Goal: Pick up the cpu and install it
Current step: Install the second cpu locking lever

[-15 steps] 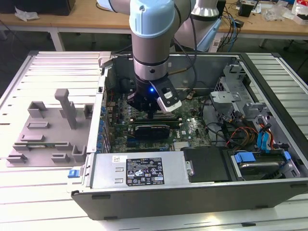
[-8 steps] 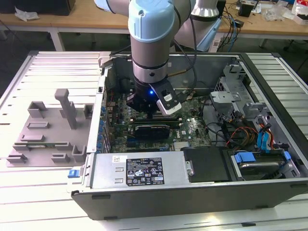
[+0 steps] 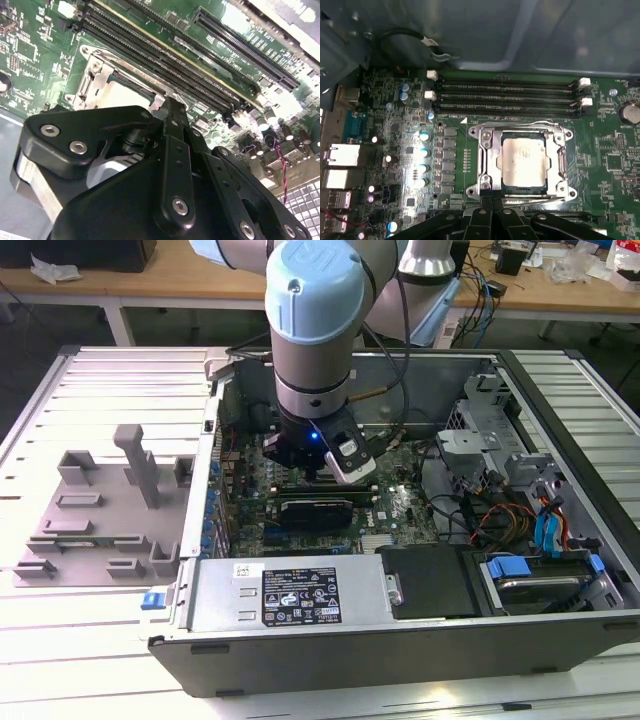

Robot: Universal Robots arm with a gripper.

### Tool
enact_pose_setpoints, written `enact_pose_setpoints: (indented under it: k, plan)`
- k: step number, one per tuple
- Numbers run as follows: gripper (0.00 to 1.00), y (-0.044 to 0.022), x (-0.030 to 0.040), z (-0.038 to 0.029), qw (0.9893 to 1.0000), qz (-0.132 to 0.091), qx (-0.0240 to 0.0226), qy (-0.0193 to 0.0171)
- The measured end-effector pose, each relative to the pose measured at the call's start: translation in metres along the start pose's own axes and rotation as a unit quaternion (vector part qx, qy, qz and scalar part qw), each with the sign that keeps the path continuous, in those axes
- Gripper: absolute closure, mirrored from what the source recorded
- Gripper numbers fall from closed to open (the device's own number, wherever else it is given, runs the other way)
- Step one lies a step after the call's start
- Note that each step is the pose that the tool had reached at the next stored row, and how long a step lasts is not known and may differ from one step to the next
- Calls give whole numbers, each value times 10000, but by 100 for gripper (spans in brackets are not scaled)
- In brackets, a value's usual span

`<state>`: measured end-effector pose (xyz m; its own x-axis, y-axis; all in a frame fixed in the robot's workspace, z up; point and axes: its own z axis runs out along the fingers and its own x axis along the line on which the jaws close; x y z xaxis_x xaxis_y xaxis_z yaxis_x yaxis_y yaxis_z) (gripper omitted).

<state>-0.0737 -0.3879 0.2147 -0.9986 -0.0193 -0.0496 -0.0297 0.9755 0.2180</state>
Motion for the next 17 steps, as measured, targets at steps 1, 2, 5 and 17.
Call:
enact_pose_setpoints:
  k: [1,2,5,17]
  plan:
    - [89,-15,1,-3,10000,1,-7,0]
    - [89,-46,1,-11,10000,1,-10,1]
    - [89,-93,2,-21,10000,1,-19,0]
    - [89,-164,27,48,9996,13,-297,-8]
